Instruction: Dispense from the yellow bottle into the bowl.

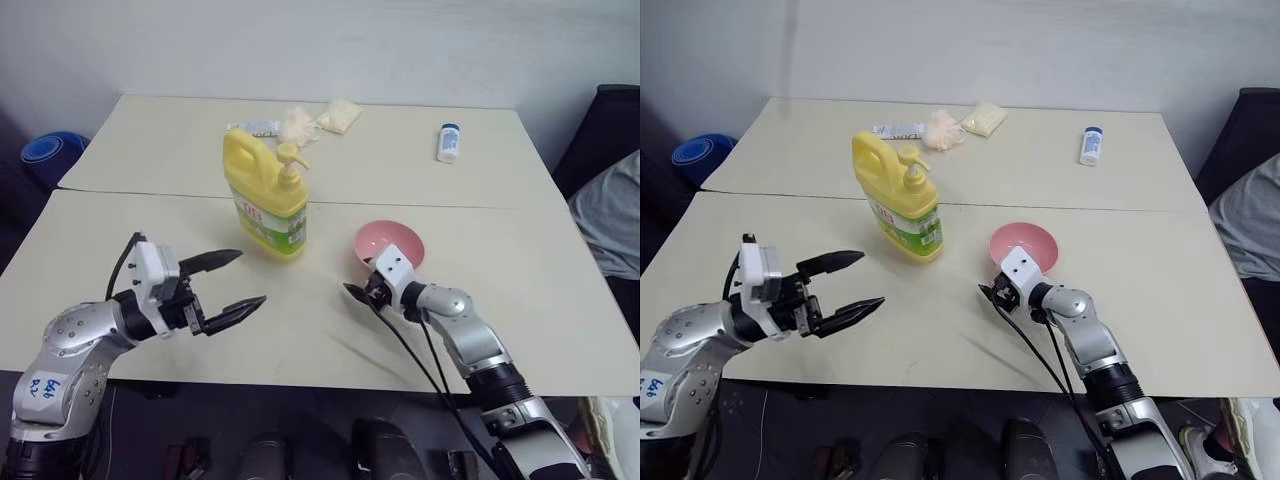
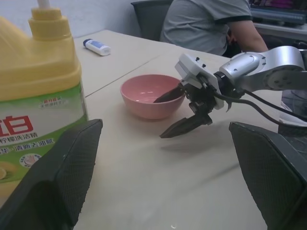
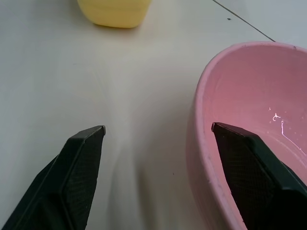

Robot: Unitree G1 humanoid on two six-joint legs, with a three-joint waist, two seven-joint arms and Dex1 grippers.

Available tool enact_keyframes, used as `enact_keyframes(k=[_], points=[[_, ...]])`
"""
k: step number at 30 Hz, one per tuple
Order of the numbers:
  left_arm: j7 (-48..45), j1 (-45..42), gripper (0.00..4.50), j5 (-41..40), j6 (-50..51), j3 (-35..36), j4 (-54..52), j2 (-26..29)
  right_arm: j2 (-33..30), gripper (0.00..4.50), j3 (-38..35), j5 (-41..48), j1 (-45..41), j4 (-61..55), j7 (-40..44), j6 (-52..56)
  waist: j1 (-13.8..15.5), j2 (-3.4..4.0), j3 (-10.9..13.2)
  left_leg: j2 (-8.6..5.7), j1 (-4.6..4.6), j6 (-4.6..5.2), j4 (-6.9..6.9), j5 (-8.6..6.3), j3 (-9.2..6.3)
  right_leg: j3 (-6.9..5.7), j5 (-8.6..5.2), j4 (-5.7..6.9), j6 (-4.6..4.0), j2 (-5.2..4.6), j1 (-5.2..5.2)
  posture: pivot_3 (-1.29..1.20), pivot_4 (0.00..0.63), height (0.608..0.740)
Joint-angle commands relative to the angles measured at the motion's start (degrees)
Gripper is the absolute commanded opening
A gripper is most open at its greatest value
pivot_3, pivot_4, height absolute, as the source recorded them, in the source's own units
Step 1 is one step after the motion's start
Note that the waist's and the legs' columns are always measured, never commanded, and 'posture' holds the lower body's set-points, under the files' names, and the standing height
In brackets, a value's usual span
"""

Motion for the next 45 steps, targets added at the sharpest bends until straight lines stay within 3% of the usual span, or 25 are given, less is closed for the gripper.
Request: enact_keyframes(k=[1, 5, 7, 9, 17, 20, 31, 35, 39, 42, 45], points=[[0.23, -0.58, 4.5, -1.15, 0.02, 1.04, -1.28, -0.12, -0.68, 3.35, -1.08, 0.15, -1.08, -1.75, 0.54, 0.16, -0.02, 0.0, 0.0, 0.0, 0.0, 0.0, 0.0, 0.0, 0.0, 0.01, 0.0, 0.0, 0.0, 0.0, 0.0, 0.0, 0.15, 0.74], [-0.13, -1.03, 4.5, -0.6, -0.41, 0.46, -0.58, -0.33, -0.04, 3.35, -2.8, 2.83, -0.6, -3.79, 1.16, 3.79, 0.01, 0.01, 0.0, 0.01, 0.0, 0.0, 0.0, 0.0, 0.0, 0.04, 0.0, 0.0, 0.0, 0.01, 0.0, 0.0, 0.15, 0.74], [-0.17, -1.2, 4.5, -0.46, -0.45, 0.34, -0.49, -0.43, -0.86, 4.09, -2.05, 1.93, -0.38, -4.05, 1.96, 3.29, 0.03, 0.01, 0.0, 0.01, 0.0, 0.0, 0.0, 0.0, 0.0, 0.05, 0.0, 0.0, 0.0, 0.0, 0.0, 0.0, 0.15, 0.74], [-0.19, -1.26, 4.5, -0.38, -0.47, 0.32, -0.44, -0.52, -1.59, 4.47, -1.28, 0.66, -0.65, -3.75, 2.42, 1.74, 0.01, 0.02, 0.01, 0.01, 0.0, 0.0, 0.0, 0.0, 0.0, 0.07, 0.0, 0.0, 0.0, 0.0, 0.0, 0.0, 0.15, 0.74], [0.01, -0.95, 4.5, 0.0, -0.58, 0.09, -0.69, -0.75, -1.52, 4.47, -2.37, 0.17, -2.96, -0.82, 1.73, 1.39, -0.04, 0.02, 0.01, 0.02, 0.0, -0.02, 0.0, -0.01, 0.01, 0.07, 0.0, -0.01, 0.0, 0.02, -0.01, 0.0, 0.15, 0.74], [0.1, -0.97, 4.5, 0.12, -0.59, -0.12, -0.79, -0.95, -1.35, 3.87, -2.06, 0.12, -3.32, 0.89, 2.04, 0.7, 0.04, 0.02, 0.01, 0.02, 0.0, -0.01, 0.0, -0.01, 0.01, 0.07, 0.0, 0.0, 0.0, 0.01, -0.01, 0.0, 0.15, 0.74], [0.66, -1.28, 4.5, -1.25, 0.57, 1.39, -1.69, -0.46, -2.22, 0.02, -1.87, 1.17, -3.31, -1.21, 5.26, 1.39, -0.03, 0.01, 0.01, 0.05, 0.02, -0.02, 0.0, -0.01, 0.02, 0.09, 0.0, 0.0, 0.0, 0.03, -0.01, 0.0, 0.15, 0.74], [0.6, -3.24, 4.5, -6.9, 5.59, 3.31, -3.73, 1.8, -5.12, 0.02, -2.03, 3.2, -5.19, -6.84, 10.62, 3.35, -0.03, 0.08, 0.05, 0.07, -0.02, -0.03, -0.01, -0.02, 0.01, 0.14, 0.0, -0.01, 0.0, 0.03, -0.03, 0.0, 0.15, 0.74], [4.04, -13.86, 4.5, -14.1, 11.89, 4.91, -2.46, 4.15, -8.59, 0.02, -2.21, 7.15, -11.78, -15.14, 17.48, 10.77, 0.1, 0.09, 0.14, 0.05, -0.19, -0.03, 0.12, -0.02, -0.11, 0.17, 0.0, 0.01, 0.0, -0.02, -0.13, 0.0, 0.15, 0.74], [6.15, -23.33, 3.94, -12.66, 13.79, 3.03, 2.41, 4.97, -10.71, 0.0, -1.24, 9.27, -16.67, -18.69, 21.1, 17.17, 0.06, 0.1, 0.14, 0.02, -0.17, -0.03, 0.1, -0.01, -0.17, 0.12, 0.0, 0.01, 0.0, 0.0, -0.13, 0.0, 0.15, 0.74], [6.25, -32.36, 3.02, -7.88, 13.19, -1.29, 8.67, 4.64, -12.02, 0.0, 0.22, 10.54, -20.57, -20.16, 23.92, 20.7, 0.16, 0.09, 0.14, -0.04, -0.16, -0.03, 0.03, -0.02, -0.18, -0.11, 0.0, 0.01, 0.0, 0.11, -0.13, 0.0, 0.15, 0.74]])
